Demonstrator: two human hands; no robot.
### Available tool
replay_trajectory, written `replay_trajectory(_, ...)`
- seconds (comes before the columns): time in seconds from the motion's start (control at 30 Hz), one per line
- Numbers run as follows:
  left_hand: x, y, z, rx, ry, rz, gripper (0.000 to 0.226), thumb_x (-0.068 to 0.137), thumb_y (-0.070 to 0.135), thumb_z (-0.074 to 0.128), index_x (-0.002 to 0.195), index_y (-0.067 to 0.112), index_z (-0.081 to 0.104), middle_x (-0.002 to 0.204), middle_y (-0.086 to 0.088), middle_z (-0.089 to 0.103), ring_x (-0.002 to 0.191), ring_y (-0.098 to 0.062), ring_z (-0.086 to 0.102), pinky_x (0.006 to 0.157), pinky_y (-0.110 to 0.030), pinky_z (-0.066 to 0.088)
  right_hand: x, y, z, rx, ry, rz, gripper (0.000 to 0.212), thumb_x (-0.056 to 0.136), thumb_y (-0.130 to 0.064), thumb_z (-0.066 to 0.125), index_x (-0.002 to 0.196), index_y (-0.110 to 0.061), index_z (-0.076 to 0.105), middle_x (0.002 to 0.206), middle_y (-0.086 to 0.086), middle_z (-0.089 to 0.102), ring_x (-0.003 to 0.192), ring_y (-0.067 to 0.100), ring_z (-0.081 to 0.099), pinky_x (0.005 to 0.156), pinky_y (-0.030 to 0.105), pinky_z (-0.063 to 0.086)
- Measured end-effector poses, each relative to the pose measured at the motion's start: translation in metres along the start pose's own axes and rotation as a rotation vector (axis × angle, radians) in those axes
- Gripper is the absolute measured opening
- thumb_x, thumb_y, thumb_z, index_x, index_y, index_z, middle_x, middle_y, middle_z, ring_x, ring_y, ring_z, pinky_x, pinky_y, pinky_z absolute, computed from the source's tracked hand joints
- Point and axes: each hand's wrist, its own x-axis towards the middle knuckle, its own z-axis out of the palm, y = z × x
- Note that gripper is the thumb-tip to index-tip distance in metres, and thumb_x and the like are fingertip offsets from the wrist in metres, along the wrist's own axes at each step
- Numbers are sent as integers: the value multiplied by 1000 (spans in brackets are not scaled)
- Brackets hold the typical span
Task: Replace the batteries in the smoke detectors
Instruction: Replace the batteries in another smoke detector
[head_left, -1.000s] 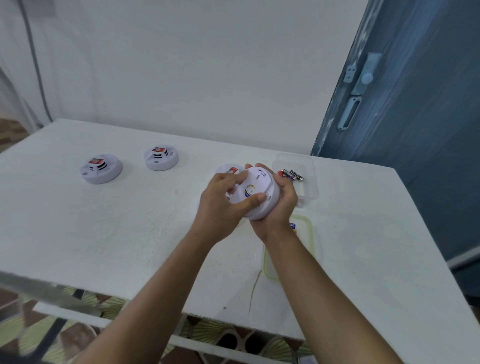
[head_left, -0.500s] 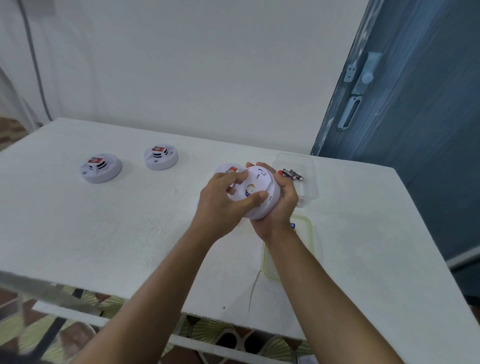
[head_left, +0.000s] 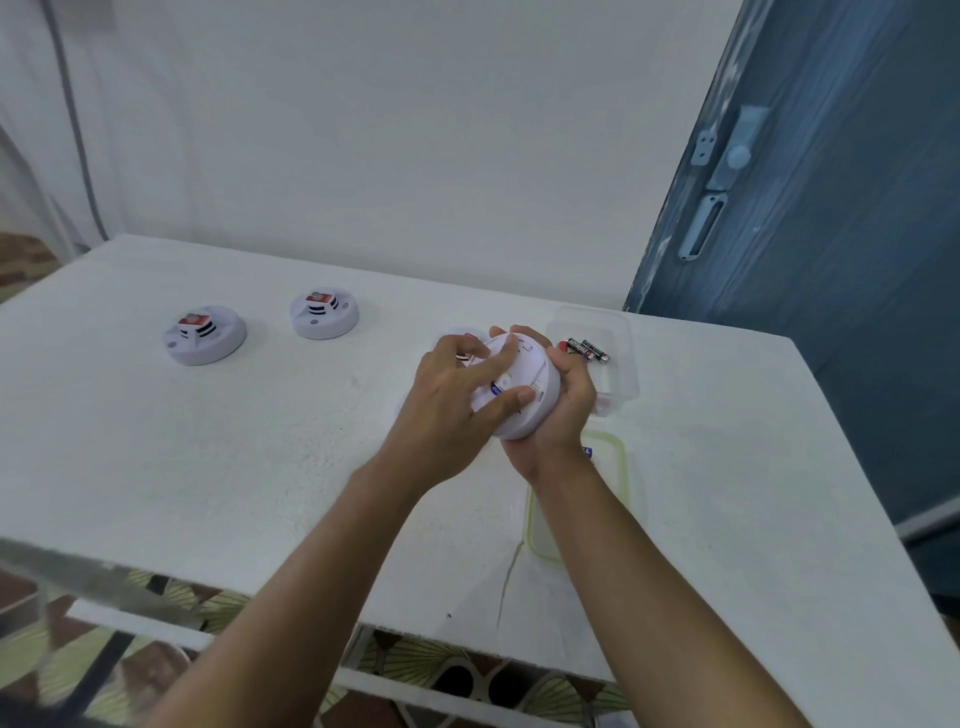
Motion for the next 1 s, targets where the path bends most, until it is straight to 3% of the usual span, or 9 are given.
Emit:
replay_trajectory(0.2, 0, 3, 0, -7, -17, -36, 45, 92, 43, 58, 135, 28, 57, 135, -4, 48, 118, -16, 47, 92, -19, 32, -1, 0, -3, -11, 18, 22, 39, 92, -31, 35, 110, -10, 62, 101, 8, 73, 93, 26, 69, 76, 33, 56)
replay_trajectory(0.33, -1, 2, 1, -91, 64, -72, 46, 86, 45, 67, 128, 28, 63, 126, 3, 62, 104, -6, 52, 90, -21, 43, -1, -1, 0, -25, 22, 5, 42, 84, -33, 43, 112, -10, 64, 108, 9, 72, 99, 29, 67, 81, 37, 55)
replay_trajectory(0.5, -2, -3, -1, -100, 0, -41, 43, 86, 34, 69, 129, 30, 62, 134, 4, 59, 123, -9, 51, 94, -16, 39, -1, -2, -1, 4, 20, 18, 37, 87, -31, 42, 109, -10, 63, 110, 7, 72, 99, 28, 66, 83, 38, 54)
replay_trajectory(0.63, -1, -8, -3, -86, -1, 19, 42, 84, 30, 73, 125, 29, 65, 133, 4, 58, 119, -4, 51, 86, 1, 33, -1, -1, -2, 35, 32, 33, 37, 93, -30, 36, 106, -11, 65, 109, 9, 73, 99, 29, 69, 86, 40, 53)
replay_trajectory(0.8, 1, -12, -7, -56, -4, 127, 39, 81, 30, 75, 119, 27, 69, 127, 3, 60, 117, -14, 55, 85, -5, 36, -3, -2, -1, 98, 8, 67, 38, 79, -35, 47, 102, -12, 67, 110, 10, 72, 97, 29, 69, 88, 41, 51)
replay_trajectory(1.0, 3, -18, -5, -37, -14, 173, 44, 76, 38, 69, 118, 26, 70, 123, 1, 59, 115, -13, 53, 86, -11, 39, -3, -4, -1, 144, 4, 118, 38, 75, -34, 51, 99, -11, 69, 112, 13, 70, 99, 32, 66, 89, 41, 49)
